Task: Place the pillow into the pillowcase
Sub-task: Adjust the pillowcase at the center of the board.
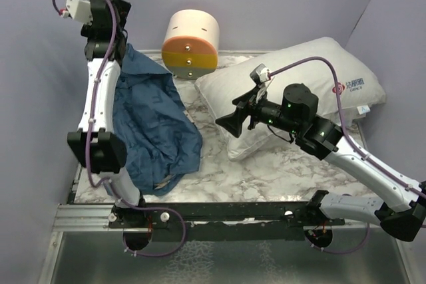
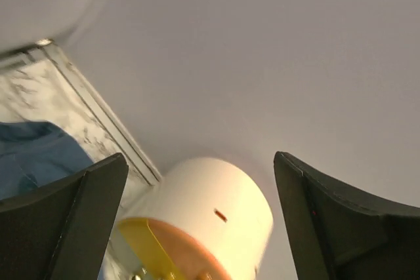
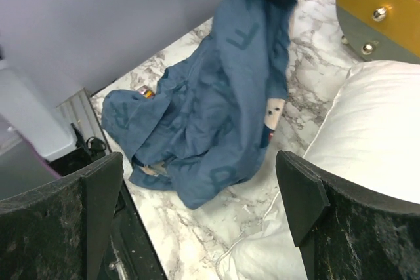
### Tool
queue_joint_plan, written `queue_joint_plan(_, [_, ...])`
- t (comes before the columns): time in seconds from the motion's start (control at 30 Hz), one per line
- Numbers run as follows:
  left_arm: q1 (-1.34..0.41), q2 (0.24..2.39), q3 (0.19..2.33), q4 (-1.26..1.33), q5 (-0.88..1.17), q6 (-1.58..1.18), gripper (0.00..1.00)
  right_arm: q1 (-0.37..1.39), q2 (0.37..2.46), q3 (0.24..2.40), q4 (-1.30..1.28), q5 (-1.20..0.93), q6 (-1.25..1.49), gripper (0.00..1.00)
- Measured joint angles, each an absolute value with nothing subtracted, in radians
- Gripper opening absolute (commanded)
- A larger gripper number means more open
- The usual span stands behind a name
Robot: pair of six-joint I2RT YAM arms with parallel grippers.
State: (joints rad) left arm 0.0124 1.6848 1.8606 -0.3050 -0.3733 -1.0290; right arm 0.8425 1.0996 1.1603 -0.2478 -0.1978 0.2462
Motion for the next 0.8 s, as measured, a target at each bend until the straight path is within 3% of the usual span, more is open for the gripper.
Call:
queue_joint_plan(0.07, [0.013,1.797,2.047,-0.426,-0.458,-1.009,0.99,0.842,1.102,1.159,-0.247,-0.221,0.251,1.0])
queue_joint_plan(0.13, [0.013,1.827,2.084,-0.535,-0.514,-0.971,0.99,0.842,1.105,1.151,-0.246,-0.251,0.259,0.97])
queue_joint_plan(0.23, [0.014,1.731,1.863,-0.596,-0.527,-0.898,0.99,0.842,1.137,1.126,-0.237,-0.327,0.277,0.95])
queue_joint_plan(0.33, [0.019,1.52,1.468,-0.561,-0.439,-0.793,0.96,0.842,1.208,1.114,-0.237,-0.392,0.287,0.95])
queue_joint_plan(0.47, [0.024,1.212,1.106,-0.527,-0.218,-0.679,0.84,0.842,1.295,1.113,-0.238,-0.443,0.286,0.91])
queue_joint_plan(0.63, [0.024,1.008,0.953,-0.459,0.021,-0.656,0.82,0.843,1.365,1.115,-0.234,-0.509,0.288,0.88])
queue_joint_plan(0.8, [0.017,1.028,0.905,-0.478,0.176,-0.656,0.83,0.855,1.412,1.115,-0.224,-0.546,0.303,0.88])
